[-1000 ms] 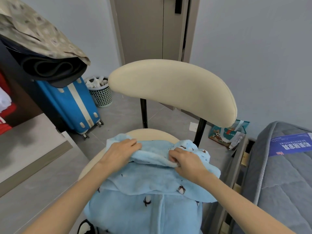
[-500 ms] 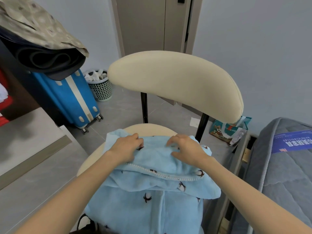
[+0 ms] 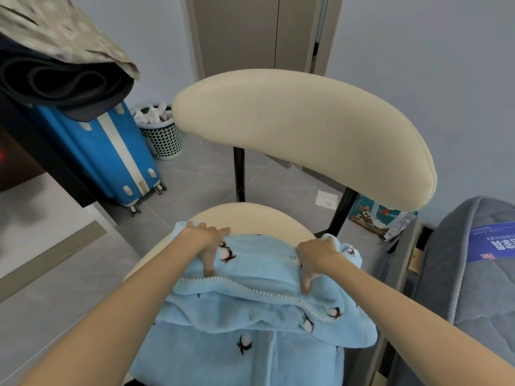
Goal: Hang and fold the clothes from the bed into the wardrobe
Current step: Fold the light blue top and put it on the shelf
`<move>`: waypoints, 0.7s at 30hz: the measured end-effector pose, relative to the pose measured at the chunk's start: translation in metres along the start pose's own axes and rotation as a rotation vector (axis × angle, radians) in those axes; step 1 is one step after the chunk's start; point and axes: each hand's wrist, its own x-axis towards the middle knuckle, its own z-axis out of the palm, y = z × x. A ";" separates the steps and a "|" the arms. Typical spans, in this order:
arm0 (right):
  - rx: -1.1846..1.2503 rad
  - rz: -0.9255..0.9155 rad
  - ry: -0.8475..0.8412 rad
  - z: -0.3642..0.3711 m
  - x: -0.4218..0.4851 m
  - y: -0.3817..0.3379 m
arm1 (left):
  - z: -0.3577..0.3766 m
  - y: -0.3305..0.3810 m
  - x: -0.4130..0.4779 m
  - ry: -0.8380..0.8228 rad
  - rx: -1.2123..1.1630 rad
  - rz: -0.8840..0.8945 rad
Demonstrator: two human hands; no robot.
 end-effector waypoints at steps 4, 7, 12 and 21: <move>-0.091 0.015 0.176 -0.002 -0.011 -0.002 | 0.006 0.003 -0.008 0.173 0.089 -0.039; -0.074 0.004 0.405 -0.011 -0.018 -0.001 | 0.005 -0.006 -0.022 0.486 0.092 -0.107; -0.037 0.028 0.746 -0.040 -0.018 -0.002 | -0.005 -0.024 -0.039 0.856 0.064 -0.212; -0.069 0.075 1.176 -0.055 -0.023 -0.005 | 0.004 -0.032 -0.039 1.429 0.142 -0.310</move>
